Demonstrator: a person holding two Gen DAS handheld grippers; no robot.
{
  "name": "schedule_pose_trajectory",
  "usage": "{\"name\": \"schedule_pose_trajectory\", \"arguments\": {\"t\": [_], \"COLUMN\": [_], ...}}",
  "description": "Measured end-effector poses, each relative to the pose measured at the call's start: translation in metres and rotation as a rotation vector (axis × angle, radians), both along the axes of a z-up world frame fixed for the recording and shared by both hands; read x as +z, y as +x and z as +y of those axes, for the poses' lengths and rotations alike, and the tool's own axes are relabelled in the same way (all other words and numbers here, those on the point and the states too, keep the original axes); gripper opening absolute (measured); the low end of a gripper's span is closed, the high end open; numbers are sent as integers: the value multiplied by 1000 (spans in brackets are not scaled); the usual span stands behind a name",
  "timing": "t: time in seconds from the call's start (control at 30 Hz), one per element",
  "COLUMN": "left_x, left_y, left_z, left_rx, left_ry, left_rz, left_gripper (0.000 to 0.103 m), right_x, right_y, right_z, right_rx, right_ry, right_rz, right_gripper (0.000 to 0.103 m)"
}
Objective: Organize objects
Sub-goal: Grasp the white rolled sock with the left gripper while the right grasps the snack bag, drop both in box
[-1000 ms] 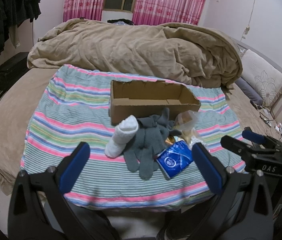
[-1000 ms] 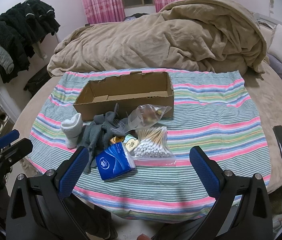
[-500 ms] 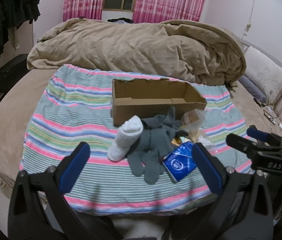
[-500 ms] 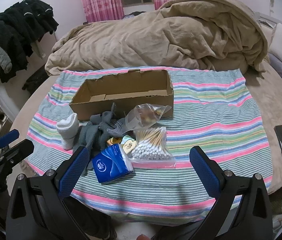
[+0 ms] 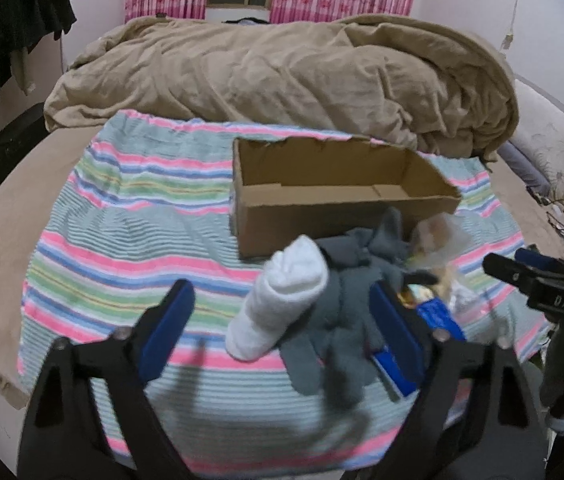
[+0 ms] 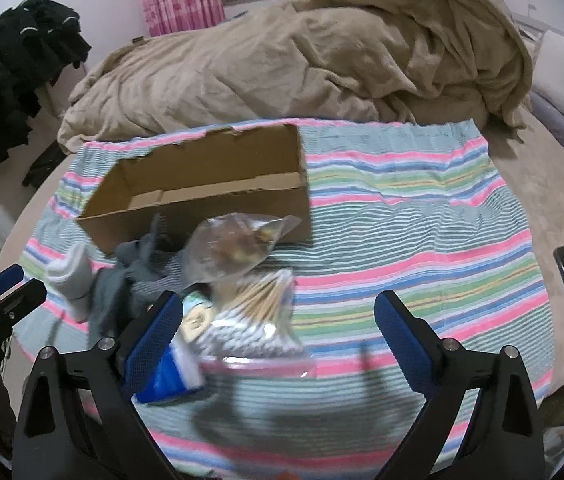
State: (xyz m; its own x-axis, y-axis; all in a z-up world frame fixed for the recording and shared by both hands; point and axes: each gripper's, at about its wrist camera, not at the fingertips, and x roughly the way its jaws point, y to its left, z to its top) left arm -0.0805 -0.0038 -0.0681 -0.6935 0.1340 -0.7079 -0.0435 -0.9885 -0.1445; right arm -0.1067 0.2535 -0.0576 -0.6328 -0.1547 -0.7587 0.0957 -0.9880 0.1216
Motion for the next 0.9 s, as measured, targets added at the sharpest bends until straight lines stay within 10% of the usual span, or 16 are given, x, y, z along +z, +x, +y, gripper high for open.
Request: {"name": "schedule_pose_trajectory", "arguments": {"t": [0.9], "left_x": [-58], "left_y": [-52], "left_z": [-23], "left_rx": [-37], "left_ry": [88], "left_rz": [-77], "left_gripper": [34], "right_x": [-26], "right_y": [-59], "right_z": [-29], "right_rx": [122], "right_ry": [-175], "right_rz": [-27], "right_gripper": [88]}}
